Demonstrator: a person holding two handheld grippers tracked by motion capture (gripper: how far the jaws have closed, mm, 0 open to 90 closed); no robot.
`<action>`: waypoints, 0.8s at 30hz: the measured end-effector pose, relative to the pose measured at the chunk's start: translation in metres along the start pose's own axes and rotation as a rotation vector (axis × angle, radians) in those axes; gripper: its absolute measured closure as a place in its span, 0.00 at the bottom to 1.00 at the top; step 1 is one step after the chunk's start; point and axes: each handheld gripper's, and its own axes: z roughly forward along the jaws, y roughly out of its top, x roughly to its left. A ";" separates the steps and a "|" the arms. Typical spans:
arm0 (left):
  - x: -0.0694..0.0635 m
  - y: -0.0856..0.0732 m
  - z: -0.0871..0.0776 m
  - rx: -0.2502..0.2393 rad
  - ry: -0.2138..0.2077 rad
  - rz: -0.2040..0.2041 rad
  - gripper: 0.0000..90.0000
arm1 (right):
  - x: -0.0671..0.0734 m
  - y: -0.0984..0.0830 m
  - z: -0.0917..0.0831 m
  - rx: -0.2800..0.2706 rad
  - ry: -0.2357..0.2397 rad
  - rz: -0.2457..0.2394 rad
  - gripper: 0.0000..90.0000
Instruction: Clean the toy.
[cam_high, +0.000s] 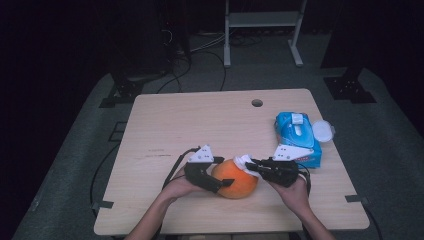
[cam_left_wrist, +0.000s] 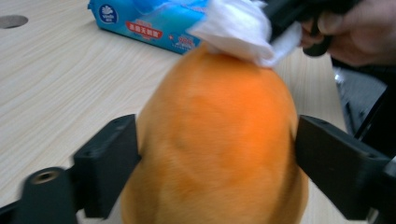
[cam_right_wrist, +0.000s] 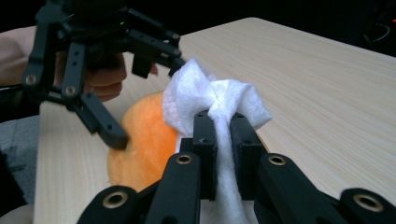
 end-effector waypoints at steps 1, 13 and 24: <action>0.002 -0.001 0.000 -0.001 -0.001 -0.015 0.13 | -0.001 0.000 -0.002 0.003 0.007 -0.001 0.91; -0.014 0.008 0.008 0.036 0.033 -0.017 0.33 | 0.001 0.006 -0.004 -0.006 0.006 0.011 0.91; -0.004 0.002 0.004 0.010 -0.049 -0.049 0.15 | 0.005 0.005 -0.004 0.018 0.076 -0.024 0.91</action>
